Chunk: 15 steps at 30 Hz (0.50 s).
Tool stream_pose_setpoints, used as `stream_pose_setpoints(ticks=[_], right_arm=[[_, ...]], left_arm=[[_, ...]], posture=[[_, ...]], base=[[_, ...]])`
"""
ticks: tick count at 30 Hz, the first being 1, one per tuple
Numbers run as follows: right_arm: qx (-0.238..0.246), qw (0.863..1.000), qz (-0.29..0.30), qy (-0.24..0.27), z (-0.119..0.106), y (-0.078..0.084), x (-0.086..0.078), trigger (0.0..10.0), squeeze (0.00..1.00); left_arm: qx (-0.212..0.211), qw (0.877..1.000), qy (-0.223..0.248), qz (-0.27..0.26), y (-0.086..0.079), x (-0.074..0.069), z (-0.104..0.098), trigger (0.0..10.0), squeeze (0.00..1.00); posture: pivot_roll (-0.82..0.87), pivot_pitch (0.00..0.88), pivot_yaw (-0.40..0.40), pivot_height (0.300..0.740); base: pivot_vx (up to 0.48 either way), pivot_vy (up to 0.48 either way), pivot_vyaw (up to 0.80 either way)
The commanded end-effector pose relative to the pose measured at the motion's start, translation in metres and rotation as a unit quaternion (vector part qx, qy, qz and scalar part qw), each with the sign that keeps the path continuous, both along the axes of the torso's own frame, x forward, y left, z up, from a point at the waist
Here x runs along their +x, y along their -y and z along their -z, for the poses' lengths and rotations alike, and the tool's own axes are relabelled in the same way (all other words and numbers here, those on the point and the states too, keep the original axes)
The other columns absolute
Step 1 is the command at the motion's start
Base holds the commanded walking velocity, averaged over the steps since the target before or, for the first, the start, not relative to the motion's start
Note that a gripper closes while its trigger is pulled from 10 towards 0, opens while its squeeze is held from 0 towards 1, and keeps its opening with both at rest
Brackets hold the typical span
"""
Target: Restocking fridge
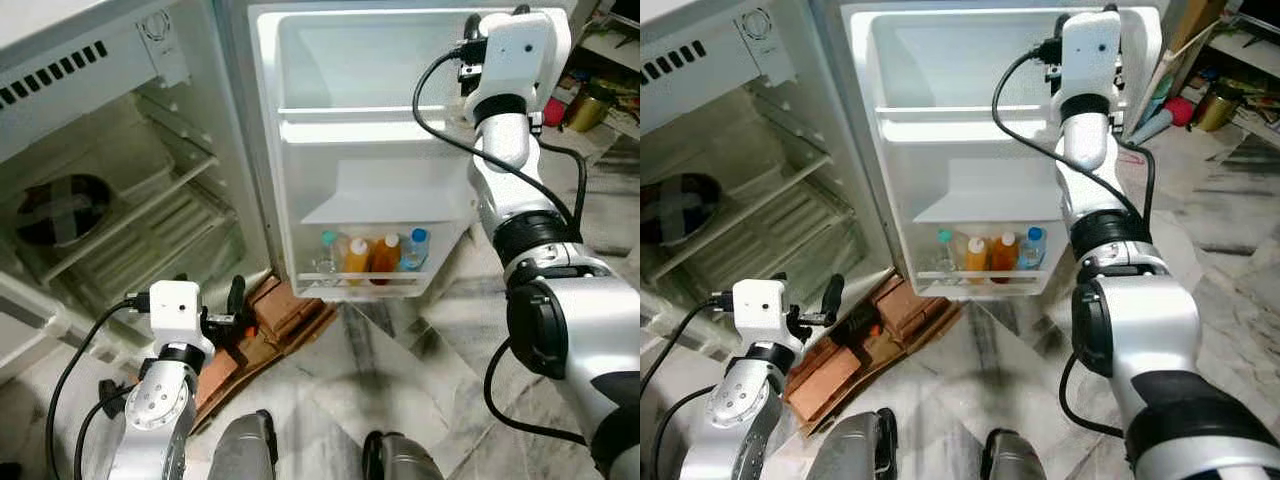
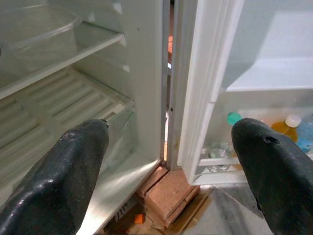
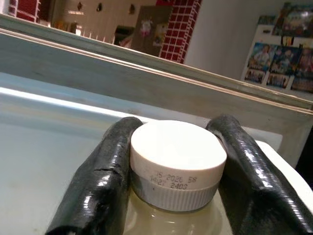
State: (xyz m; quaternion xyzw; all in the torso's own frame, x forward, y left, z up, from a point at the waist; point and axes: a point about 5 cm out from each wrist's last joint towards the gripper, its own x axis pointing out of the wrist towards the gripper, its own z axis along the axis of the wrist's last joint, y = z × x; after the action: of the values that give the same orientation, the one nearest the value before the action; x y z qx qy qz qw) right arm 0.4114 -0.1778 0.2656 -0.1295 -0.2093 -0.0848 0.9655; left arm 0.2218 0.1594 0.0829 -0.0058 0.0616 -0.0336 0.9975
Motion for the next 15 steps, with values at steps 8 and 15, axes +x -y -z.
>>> stream_pose_setpoints(ticks=[8, 15], right_arm=[[-0.004, 0.995, 0.041, -0.086, 0.016, 0.02, 0.004, 10.0, 1.0], [0.003, 0.999, 0.003, -0.036, -0.006, 0.016, 0.004, 10.0, 1.0]], left_arm=[[0.006, 1.0, -0.014, 0.002, 0.002, 0.008, 0.005, 10.0, 0.0], [0.007, 1.0, -0.005, 0.005, 0.004, 0.019, 0.004, 10.0, 0.0]], posture=[[0.17, 0.166, 0.017, 0.74], [0.16, 0.126, 0.016, 0.74]], base=[[0.0, 0.0, 0.0], [0.0, 0.0, 0.0]])
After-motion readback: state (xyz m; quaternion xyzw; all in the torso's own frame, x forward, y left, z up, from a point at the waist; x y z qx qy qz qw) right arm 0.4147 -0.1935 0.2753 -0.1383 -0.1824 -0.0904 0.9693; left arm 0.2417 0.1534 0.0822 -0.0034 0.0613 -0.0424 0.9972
